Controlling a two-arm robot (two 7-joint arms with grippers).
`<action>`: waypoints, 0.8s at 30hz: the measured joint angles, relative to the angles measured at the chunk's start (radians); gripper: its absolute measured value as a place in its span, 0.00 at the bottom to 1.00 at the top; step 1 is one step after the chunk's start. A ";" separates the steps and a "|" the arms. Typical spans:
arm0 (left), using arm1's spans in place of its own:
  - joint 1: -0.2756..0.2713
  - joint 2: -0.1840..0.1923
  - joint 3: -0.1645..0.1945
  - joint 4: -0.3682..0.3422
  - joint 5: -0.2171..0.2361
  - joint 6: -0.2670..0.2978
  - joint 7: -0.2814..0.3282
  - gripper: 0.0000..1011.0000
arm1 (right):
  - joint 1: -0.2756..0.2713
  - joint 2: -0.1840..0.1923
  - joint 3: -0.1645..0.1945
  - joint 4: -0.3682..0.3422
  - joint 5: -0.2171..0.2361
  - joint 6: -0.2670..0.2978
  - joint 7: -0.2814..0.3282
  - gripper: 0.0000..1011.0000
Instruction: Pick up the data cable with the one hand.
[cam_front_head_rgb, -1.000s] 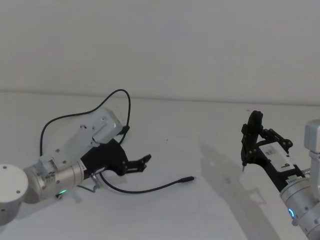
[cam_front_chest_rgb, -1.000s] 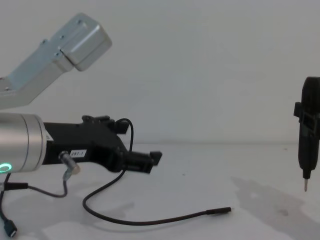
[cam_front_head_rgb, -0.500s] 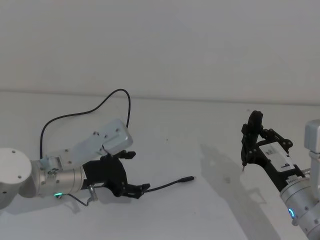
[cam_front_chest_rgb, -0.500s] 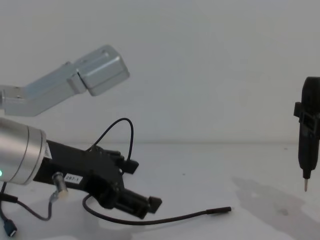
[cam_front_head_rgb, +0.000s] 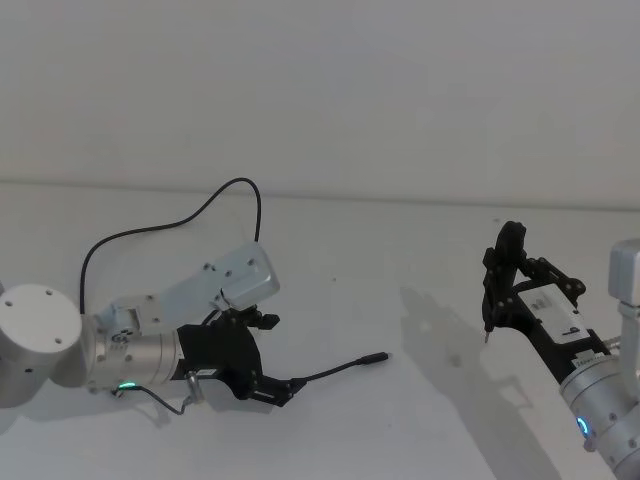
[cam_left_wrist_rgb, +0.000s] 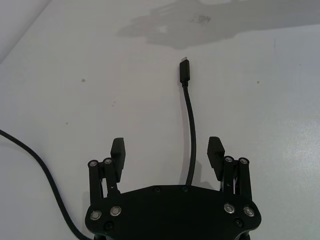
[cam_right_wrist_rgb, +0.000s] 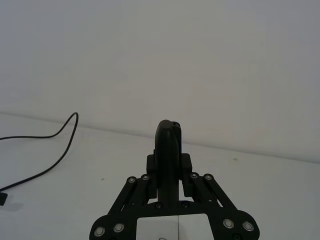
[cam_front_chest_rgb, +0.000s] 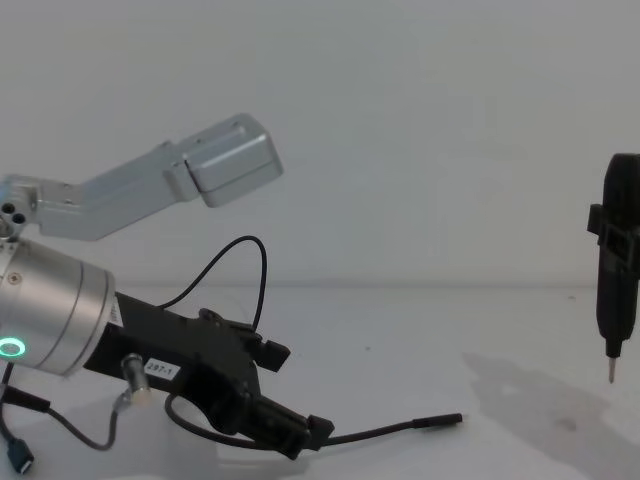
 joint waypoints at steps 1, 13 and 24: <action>-0.002 -0.002 0.002 0.002 0.000 0.001 -0.001 0.99 | 0.000 0.000 0.000 0.000 0.000 0.000 0.000 0.27; -0.032 -0.029 0.031 0.042 0.008 0.014 -0.011 0.99 | 0.000 0.000 0.000 0.000 0.000 0.000 0.000 0.27; -0.052 -0.056 0.050 0.076 0.019 0.023 -0.015 0.99 | 0.000 0.000 0.000 0.000 0.000 0.000 0.000 0.27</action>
